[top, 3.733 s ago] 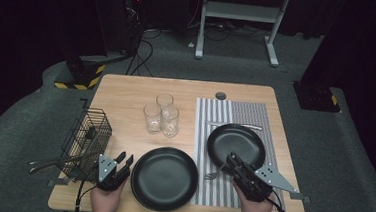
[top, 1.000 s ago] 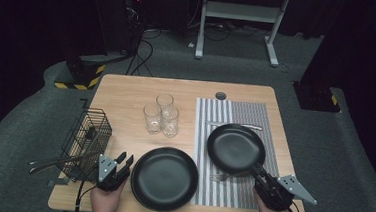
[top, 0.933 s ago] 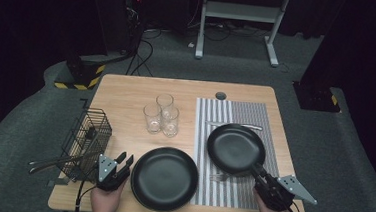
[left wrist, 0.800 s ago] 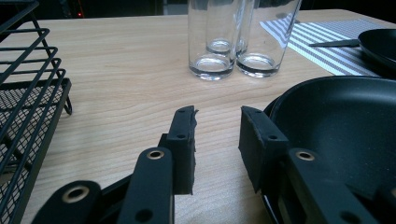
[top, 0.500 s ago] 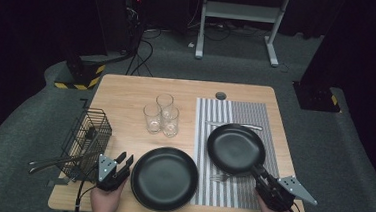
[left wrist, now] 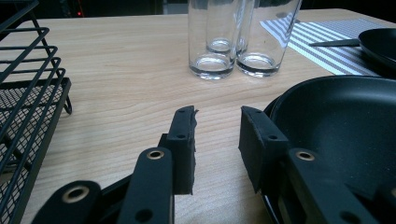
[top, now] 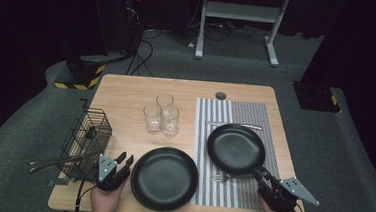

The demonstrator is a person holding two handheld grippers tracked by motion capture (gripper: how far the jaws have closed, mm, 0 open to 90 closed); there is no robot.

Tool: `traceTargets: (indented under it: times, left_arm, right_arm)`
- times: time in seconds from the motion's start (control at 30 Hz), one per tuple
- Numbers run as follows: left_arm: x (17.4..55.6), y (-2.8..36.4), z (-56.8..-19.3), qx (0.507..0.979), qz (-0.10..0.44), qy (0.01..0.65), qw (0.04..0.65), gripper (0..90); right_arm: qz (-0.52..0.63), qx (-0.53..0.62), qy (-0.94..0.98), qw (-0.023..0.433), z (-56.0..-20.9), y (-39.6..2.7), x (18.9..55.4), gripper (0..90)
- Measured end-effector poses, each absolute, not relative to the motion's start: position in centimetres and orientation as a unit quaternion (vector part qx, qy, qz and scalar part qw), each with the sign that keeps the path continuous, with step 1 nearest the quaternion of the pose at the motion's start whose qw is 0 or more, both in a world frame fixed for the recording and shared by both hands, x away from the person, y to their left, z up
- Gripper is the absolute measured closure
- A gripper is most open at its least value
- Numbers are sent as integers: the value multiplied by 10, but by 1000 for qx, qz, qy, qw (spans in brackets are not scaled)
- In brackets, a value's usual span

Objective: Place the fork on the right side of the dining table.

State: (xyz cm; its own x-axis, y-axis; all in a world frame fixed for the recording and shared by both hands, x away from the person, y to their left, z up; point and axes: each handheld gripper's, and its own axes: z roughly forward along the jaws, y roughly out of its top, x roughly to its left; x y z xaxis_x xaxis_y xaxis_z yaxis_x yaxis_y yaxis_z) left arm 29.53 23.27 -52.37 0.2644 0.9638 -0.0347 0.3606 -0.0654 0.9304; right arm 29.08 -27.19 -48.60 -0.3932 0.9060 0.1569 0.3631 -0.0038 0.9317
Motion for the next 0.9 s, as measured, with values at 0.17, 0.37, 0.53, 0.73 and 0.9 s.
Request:
traceTargets:
  times: [0.17,0.37,0.53,0.73,0.9]
  left_arm:
    - [295,233,-524,651,330,509,457,661]
    - [295,233,-524,650,330,509,457,661]
    - [295,233,-524,650,330,509,458,661]
    - [295,233,-524,650,330,509,458,661]
    - [295,233,-524,650,330,509,458,661]
  right_arm:
    - [515,485,657,261,-488,-274,291,662]
    - [513,486,660,256,-490,-277,292,654]
    - [511,490,659,254,-492,-279,292,645]
    - [506,496,659,253,-496,-282,292,641]
    - [502,503,658,248,-500,-285,292,638]
